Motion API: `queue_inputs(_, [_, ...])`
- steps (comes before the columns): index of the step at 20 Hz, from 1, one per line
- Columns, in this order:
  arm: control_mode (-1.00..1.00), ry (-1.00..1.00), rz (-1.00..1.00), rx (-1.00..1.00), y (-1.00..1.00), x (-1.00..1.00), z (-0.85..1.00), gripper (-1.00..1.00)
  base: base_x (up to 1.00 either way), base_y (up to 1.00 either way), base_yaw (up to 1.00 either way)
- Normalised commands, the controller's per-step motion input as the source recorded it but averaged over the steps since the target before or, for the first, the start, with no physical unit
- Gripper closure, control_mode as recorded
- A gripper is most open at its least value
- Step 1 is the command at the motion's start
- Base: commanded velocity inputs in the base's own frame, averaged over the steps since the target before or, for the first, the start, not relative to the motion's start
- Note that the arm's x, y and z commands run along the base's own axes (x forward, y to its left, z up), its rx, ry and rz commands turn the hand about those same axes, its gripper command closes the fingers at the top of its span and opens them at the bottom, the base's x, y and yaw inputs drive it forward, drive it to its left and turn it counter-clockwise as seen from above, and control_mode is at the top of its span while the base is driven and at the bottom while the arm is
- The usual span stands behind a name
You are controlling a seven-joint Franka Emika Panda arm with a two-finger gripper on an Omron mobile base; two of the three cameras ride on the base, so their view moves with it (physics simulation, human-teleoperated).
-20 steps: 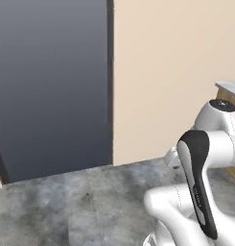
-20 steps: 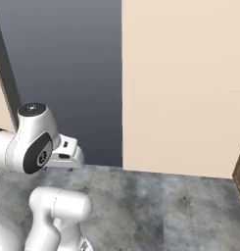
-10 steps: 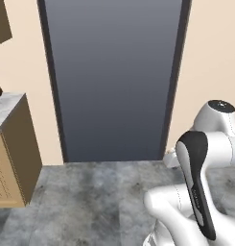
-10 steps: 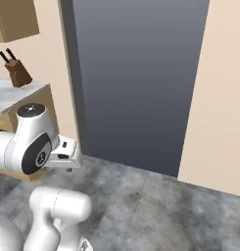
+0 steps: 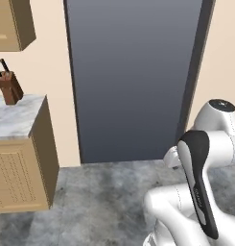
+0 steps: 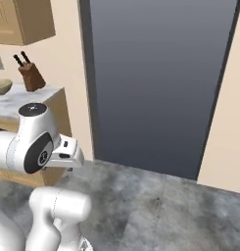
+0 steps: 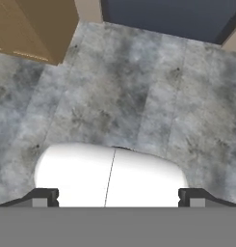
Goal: Pick the cup and bowl from the counter and place them on the counter next to the sink.
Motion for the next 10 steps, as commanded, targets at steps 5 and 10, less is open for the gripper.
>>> queue_inputs(5, [1.0, 0.0, 0.0, 0.0, 0.0, 0.0, 0.0, -1.0, 0.28, 0.76, -0.26])
queue_inputs(10, [1.0, 0.0, 0.0, 0.0, 0.0, 0.0, 0.0, -1.0, 0.33, 0.68, -0.29])
